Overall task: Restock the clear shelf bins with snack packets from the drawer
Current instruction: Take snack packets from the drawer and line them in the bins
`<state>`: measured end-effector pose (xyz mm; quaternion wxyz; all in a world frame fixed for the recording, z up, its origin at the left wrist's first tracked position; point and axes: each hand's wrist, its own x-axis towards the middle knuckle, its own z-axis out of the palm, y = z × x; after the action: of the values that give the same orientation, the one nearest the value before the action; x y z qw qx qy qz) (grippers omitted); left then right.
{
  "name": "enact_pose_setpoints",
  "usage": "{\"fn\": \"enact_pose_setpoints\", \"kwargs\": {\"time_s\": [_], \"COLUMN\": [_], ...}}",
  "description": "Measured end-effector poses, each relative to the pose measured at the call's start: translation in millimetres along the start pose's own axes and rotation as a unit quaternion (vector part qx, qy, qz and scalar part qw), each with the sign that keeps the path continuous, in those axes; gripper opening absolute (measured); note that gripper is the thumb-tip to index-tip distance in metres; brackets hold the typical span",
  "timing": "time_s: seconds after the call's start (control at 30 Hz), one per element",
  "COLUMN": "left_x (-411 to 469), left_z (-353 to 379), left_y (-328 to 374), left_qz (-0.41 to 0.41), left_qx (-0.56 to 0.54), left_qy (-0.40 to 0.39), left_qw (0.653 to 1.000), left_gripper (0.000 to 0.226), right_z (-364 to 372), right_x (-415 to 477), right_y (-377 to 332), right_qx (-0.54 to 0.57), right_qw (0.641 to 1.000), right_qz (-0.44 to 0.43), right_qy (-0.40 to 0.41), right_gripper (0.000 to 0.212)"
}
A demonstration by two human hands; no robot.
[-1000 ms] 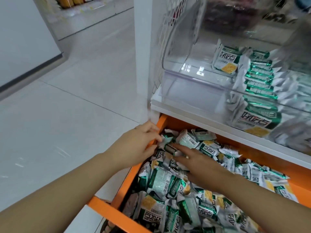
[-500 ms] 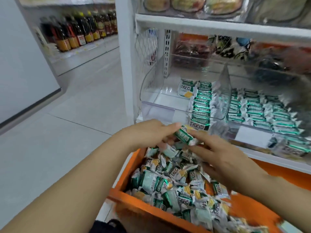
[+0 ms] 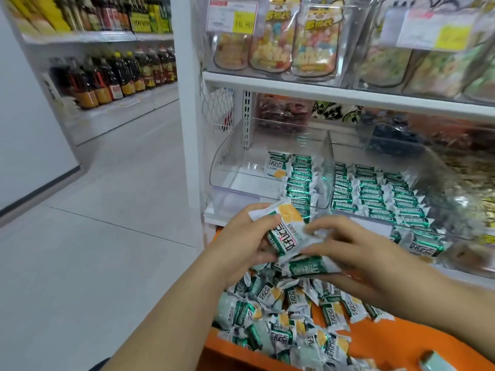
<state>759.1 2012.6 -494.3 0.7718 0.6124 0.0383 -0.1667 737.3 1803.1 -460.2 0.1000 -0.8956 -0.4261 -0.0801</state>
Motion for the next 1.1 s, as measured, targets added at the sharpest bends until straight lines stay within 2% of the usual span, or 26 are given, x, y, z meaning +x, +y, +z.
{"fn": "enact_pose_setpoints", "kwargs": {"time_s": [0.13,0.2,0.3,0.43,0.6,0.7,0.77,0.8,0.87,0.9,0.97,1.1], "left_x": [-1,-1,-4,-5,-7,-8,-4,-2,3,6,13,29], "left_z": [-9,-11,-9,-8,-6,-10,-17,-21,-30,-33,-39,-48], "left_y": [5,6,6,5,9,15,19,21,24,24,24,26], "left_qz": [0.017,0.050,0.078,0.063,0.039,0.063,0.095,0.117,0.153,0.165,0.184,0.222], "left_qx": [0.159,0.195,0.185,0.114,0.051,0.126,0.207,0.259,0.372,0.406,0.419,0.367], "left_qy": [-0.016,-0.011,-0.033,-0.026,-0.105,-0.116,-0.095,-0.079,-0.040,-0.023,0.003,0.059], "left_qw": [0.987,0.979,0.979,0.991,0.992,0.983,0.969,0.955,0.914,0.899,0.889,0.901], "left_gripper": [0.045,0.055,0.054,0.060,0.054,0.057,0.058,0.060,0.064,0.066,0.068,0.064], "right_z": [-31,-36,-32,-21,-14,-11,-10,-9,-7,-5,-1,3], "right_x": [8,19,33,37,39,47,54,57,68,76,95,133], "right_y": [-5,-5,-6,-3,2,3,5,7,12,14,18,31], "right_qx": [0.185,0.260,0.320,0.363,0.348,0.344,0.341,0.304,0.169,0.119,0.077,0.043], "right_qw": [0.970,0.947,0.926,0.906,0.906,0.907,0.909,0.927,0.974,0.985,0.991,0.996], "right_qz": [0.156,0.188,0.202,0.219,0.241,0.241,0.236,0.219,0.147,0.106,0.056,0.024], "right_qy": [0.004,-0.007,-0.009,-0.013,0.025,0.038,0.028,0.017,-0.033,-0.058,-0.090,-0.069], "right_gripper": [0.046,0.051,0.044,0.039,0.033,0.041,0.045,0.053,0.073,0.079,0.078,0.075]}}
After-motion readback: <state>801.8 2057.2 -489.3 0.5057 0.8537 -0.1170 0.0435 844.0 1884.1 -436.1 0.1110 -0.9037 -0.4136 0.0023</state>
